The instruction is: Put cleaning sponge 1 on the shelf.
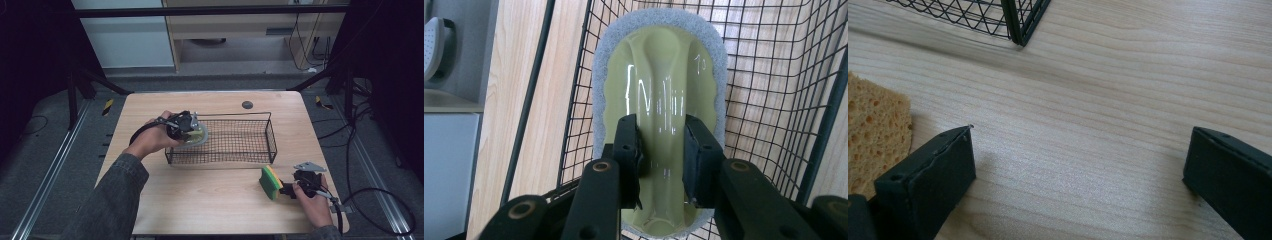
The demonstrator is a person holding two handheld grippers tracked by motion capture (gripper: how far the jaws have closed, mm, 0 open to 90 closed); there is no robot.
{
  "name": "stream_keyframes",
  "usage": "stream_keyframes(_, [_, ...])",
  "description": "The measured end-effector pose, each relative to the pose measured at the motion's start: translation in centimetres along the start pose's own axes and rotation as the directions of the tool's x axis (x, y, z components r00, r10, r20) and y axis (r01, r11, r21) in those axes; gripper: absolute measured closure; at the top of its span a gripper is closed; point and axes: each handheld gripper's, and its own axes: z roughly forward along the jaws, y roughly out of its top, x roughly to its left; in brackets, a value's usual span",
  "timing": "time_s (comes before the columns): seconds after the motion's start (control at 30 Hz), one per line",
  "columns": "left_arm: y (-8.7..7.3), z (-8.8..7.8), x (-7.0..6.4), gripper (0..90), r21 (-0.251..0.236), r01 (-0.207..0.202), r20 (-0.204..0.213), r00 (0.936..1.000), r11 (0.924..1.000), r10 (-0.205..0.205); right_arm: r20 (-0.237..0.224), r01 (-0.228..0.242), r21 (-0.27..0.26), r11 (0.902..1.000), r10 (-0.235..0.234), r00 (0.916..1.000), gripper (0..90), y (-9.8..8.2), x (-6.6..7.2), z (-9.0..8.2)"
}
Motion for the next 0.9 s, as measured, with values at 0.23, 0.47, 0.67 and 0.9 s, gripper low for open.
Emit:
stream_keyframes(0.23, [-0.1,0.3,-0.1,71.0,0.005,-0.001,0.005,1.0,1.0,0.001,0.0,0.0,0.0,1.0,0.0,1.0,0.5,0.0,0.0,0.0])
stream_keyframes(0.47, [-0.2,0.9,-0.4,71.0,0.011,-0.001,0.016,0.9999,0.9999,0.0,-0.001,0.002,-0.001,1.0,-0.002,1.0,0.5,0.0,0.0,0.0])
stream_keyframes(0.67, [-0.2,1.3,-0.4,70.9,0.014,0.001,0.023,0.9997,0.9999,-0.002,0.0,0.0,0.0,1.0,0.0,1.0,0.5,0.0,0.0,0.0])
stream_keyframes(0.9, [-0.2,1.6,-0.5,70.9,0.022,0.005,0.031,0.9995,0.9997,-0.005,-0.001,0.0,0.0,1.0,0.0,1.0,0.5,0.0,0.0,0.0])
